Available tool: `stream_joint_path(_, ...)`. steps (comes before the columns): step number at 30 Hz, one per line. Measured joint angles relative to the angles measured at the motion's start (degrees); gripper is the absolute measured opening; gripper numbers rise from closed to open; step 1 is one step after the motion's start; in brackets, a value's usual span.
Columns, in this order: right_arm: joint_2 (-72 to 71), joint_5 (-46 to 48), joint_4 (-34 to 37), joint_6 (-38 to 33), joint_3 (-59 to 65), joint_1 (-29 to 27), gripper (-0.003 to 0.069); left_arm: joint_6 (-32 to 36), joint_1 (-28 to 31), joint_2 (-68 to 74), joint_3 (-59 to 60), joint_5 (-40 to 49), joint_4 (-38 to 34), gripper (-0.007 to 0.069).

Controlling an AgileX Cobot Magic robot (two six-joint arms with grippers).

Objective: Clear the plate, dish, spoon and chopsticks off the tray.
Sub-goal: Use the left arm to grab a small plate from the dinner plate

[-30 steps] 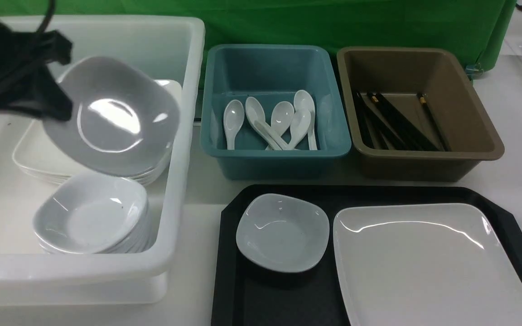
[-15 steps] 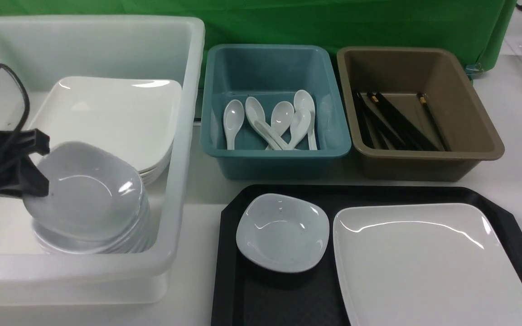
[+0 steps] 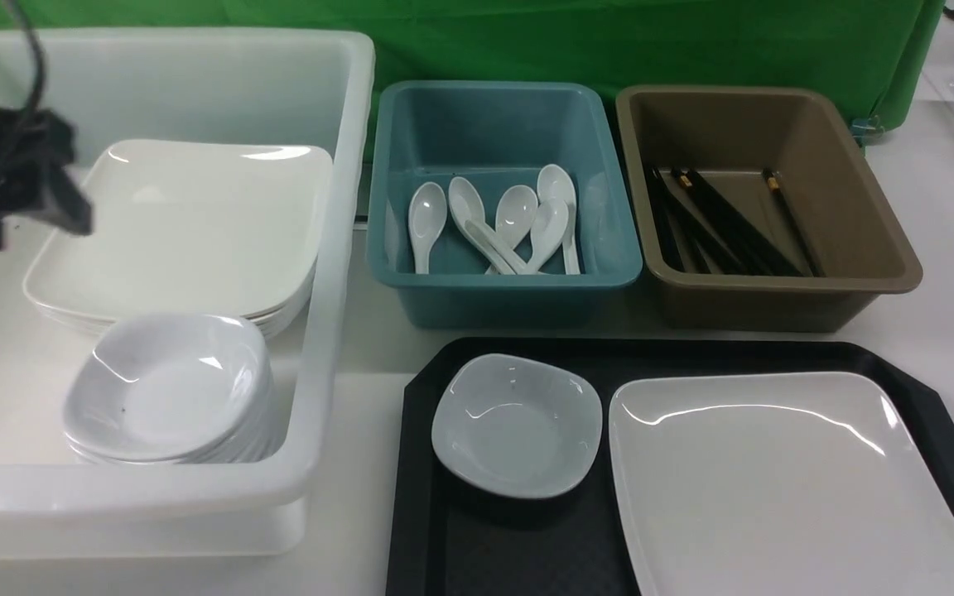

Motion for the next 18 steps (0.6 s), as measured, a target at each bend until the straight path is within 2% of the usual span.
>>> stream_joint_path(3, 0.0, 0.0, 0.1, 0.0, 0.0, 0.0, 0.002, -7.3, -12.0, 0.9, -0.8, -4.3, 0.2, 0.0265)
stream_joint_path(4, 0.0, 0.0, 0.1, 0.0, 0.0, 0.0, 0.002, -10.1, -17.3, 2.1, -0.9, -7.5, 1.3, 0.0185)
stream_joint_path(5, 0.0, 0.0, 0.1, 0.0, 0.0, 0.0, 0.002, -10.6, -19.0, 2.4, -1.0, -7.8, 1.6, 0.0177)
stream_joint_path(6, 0.0, 0.0, 0.1, 0.0, 0.0, 0.0, 0.002, -11.8, -25.2, 5.0, -1.3, -10.1, 4.1, 0.0119)
stream_joint_path(8, 0.0, 0.0, 0.1, 0.0, 0.0, 0.0, 0.002, -12.6, -31.3, 8.5, -1.8, -11.0, 6.7, 0.0097)
stream_joint_path(10, 0.0, 0.0, 0.1, 0.0, 0.0, 0.0, 0.002, -12.7, -35.4, 13.2, -3.2, -11.1, 9.6, 0.0099)
stream_joint_path(12, 0.0, 0.0, 0.1, 0.0, 0.0, 0.0, 0.002, -12.8, -37.7, 18.7, -5.2, -11.1, 11.7, 0.0137)
stream_joint_path(15, 0.0, 0.0, 0.1, 0.0, 0.0, 0.0, 0.0022, -12.9, -38.4, 23.5, -8.0, -11.1, 12.3, 0.0218)
stream_joint_path(16, 0.0, 0.0, 0.1, 0.0, 0.0, 0.0, 0.0023, -12.9, -38.4, 23.8, -8.2, -11.1, 12.3, 0.0218)
stream_joint_path(17, 0.0, 0.0, 0.1, 0.0, 0.0, 0.0, 0.0024, -12.9, -38.2, 26.3, -9.8, -10.9, 12.5, 0.0283)
stream_joint_path(18, 0.0, 0.0, 0.1, 0.0, 0.0, 0.0, 0.0023, -12.9, -38.1, 27.0, -10.2, -10.7, 12.6, 0.0301)
